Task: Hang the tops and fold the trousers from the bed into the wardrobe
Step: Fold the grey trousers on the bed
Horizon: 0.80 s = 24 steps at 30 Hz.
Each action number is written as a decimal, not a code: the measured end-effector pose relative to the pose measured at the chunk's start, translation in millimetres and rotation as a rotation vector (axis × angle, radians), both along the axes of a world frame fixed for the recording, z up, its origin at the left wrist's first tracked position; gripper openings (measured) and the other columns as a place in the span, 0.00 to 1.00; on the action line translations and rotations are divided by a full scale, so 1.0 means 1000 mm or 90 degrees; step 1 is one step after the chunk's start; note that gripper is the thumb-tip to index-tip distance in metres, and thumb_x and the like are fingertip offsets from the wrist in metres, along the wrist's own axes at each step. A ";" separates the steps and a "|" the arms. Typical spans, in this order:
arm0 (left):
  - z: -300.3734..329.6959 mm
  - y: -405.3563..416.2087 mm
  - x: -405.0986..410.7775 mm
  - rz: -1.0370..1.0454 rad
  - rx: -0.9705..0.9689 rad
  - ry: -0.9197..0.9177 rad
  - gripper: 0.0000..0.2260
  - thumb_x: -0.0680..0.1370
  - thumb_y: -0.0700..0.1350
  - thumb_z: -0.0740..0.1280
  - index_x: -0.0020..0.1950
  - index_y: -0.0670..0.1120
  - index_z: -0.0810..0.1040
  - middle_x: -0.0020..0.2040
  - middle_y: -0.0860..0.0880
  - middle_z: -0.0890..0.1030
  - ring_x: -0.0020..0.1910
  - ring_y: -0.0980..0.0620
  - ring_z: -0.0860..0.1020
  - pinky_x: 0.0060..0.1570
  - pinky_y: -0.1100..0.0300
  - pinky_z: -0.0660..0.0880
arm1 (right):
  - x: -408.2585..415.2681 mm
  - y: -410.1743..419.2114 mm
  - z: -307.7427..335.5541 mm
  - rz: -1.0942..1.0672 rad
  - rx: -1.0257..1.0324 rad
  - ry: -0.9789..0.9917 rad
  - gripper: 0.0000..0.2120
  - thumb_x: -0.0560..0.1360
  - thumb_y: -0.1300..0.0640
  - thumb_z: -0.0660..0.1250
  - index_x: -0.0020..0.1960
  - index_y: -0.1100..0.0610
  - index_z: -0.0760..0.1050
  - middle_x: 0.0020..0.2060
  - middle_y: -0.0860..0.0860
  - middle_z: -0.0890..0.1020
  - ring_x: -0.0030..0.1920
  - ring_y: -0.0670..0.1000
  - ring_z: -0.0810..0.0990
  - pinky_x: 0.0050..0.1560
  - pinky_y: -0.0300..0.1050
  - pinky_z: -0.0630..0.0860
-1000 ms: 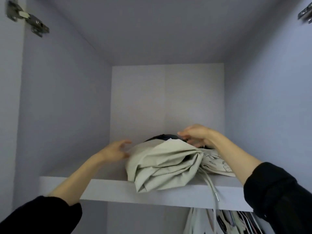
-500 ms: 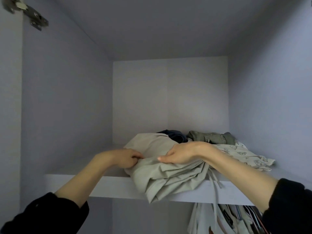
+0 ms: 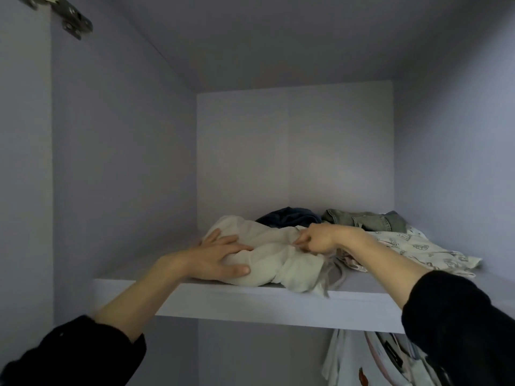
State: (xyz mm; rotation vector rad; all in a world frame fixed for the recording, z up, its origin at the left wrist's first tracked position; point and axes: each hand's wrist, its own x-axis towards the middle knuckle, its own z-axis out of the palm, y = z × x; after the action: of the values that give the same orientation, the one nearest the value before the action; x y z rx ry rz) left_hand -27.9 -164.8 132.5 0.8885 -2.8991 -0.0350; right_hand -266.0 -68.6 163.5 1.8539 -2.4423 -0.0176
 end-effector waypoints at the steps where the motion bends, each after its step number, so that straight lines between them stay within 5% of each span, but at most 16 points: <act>1: -0.002 0.001 -0.005 -0.001 0.018 0.012 0.26 0.76 0.65 0.56 0.73 0.65 0.54 0.77 0.56 0.46 0.75 0.49 0.37 0.73 0.47 0.41 | 0.000 0.001 0.002 -0.012 -0.041 -0.008 0.14 0.80 0.52 0.55 0.55 0.54 0.78 0.59 0.49 0.76 0.61 0.53 0.72 0.63 0.45 0.67; 3: -0.007 0.004 -0.022 -0.008 0.015 0.036 0.26 0.77 0.64 0.56 0.74 0.62 0.55 0.78 0.52 0.49 0.76 0.47 0.40 0.73 0.49 0.42 | 0.007 0.004 0.004 -0.027 -0.118 0.018 0.15 0.80 0.52 0.52 0.41 0.56 0.72 0.48 0.50 0.75 0.51 0.53 0.72 0.54 0.45 0.68; 6: -0.012 0.012 -0.055 -0.024 -0.019 0.067 0.27 0.78 0.64 0.54 0.75 0.59 0.54 0.77 0.50 0.53 0.76 0.45 0.47 0.73 0.49 0.46 | 0.021 0.005 -0.004 0.000 -0.154 0.015 0.19 0.81 0.49 0.47 0.51 0.56 0.74 0.57 0.54 0.77 0.56 0.55 0.74 0.57 0.49 0.70; 10: -0.015 0.005 -0.073 -0.031 0.013 0.108 0.29 0.78 0.64 0.53 0.76 0.56 0.53 0.76 0.51 0.54 0.75 0.47 0.50 0.74 0.51 0.48 | 0.009 0.009 -0.032 -0.022 -0.095 -0.042 0.24 0.81 0.42 0.43 0.74 0.46 0.59 0.75 0.53 0.60 0.73 0.56 0.59 0.71 0.54 0.57; 18: -0.025 -0.004 -0.069 -0.035 0.035 0.184 0.40 0.66 0.77 0.48 0.72 0.57 0.60 0.74 0.54 0.60 0.74 0.51 0.53 0.73 0.51 0.53 | -0.003 0.006 -0.046 -0.049 -0.092 -0.089 0.27 0.79 0.36 0.40 0.76 0.41 0.48 0.77 0.48 0.49 0.76 0.54 0.51 0.73 0.57 0.51; 24: -0.026 0.008 -0.065 0.049 -0.006 0.132 0.30 0.78 0.65 0.49 0.77 0.54 0.48 0.78 0.53 0.48 0.76 0.48 0.45 0.74 0.50 0.45 | -0.001 0.021 -0.047 -0.017 -0.121 -0.064 0.25 0.80 0.40 0.43 0.76 0.45 0.50 0.77 0.49 0.53 0.75 0.54 0.54 0.72 0.59 0.55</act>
State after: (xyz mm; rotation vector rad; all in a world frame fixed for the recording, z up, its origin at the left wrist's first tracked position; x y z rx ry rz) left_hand -93.3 -156.9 106.2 0.9331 -2.6703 -0.1008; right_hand -266.9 -47.2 116.8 1.7816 -2.4351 0.3034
